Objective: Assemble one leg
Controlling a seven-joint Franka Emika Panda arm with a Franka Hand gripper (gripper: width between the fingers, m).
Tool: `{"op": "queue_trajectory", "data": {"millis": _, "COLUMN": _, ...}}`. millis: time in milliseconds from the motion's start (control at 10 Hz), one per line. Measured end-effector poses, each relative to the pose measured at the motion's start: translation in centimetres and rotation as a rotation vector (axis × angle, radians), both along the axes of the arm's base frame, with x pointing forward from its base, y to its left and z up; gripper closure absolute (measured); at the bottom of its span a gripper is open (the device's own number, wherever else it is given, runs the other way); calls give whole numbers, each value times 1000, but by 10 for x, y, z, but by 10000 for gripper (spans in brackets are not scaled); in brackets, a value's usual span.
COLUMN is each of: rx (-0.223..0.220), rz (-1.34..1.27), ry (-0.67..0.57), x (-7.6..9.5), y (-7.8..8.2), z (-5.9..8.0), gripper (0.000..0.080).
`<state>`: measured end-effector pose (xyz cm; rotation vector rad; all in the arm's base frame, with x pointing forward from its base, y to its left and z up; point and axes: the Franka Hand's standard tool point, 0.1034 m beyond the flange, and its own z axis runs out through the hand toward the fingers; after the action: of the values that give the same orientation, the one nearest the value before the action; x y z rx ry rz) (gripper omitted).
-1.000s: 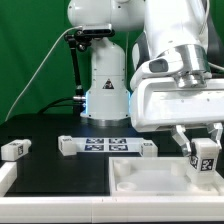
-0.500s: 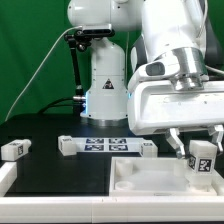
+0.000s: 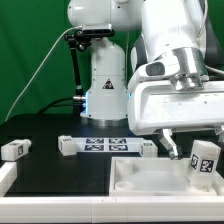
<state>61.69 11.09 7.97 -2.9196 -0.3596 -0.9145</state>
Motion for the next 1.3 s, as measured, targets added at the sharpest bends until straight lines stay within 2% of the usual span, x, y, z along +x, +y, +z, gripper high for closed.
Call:
{"op": "queue_trajectory", "data": {"millis": 200, "rx": 2, "rz": -4, "ry": 7, "x": 0, "y": 2, "z": 6, "gripper": 151}}
{"op": "queue_trajectory", "data": {"millis": 400, "rx": -2, "rz": 2, "ry": 17, "x": 3, "y": 4, "z": 27, "gripper": 151}}
{"op": "queue_trajectory", "data": {"millis": 500, "rx": -3, "rz": 5, "ry": 30, "x": 4, "y": 5, "z": 32, "gripper": 151}}
{"op": "queue_trajectory", "data": {"millis": 800, "rx": -5, "rz": 8, "ry": 53, "x": 2, "y": 5, "z": 28, "gripper": 151}}
{"op": "queue_trajectory", "data": {"millis": 900, "rx": -8, "rz": 5, "ry": 153, "x": -3, "y": 8, "z": 18, "gripper": 151}}
{"op": "queue_trajectory", "data": {"millis": 1000, "rx": -14, "rz": 5, "ry": 248, "x": 0, "y": 9, "z": 15, "gripper": 151}}
{"op": "queue_trajectory", "data": {"millis": 1200, "rx": -25, "rz": 0, "ry": 351, "x": 6, "y": 1, "z": 13, "gripper": 151}}
{"op": "queue_trajectory", "data": {"millis": 1300, "rx": -35, "rz": 6, "ry": 452, "x": -1, "y": -1, "z": 9, "gripper": 151}}
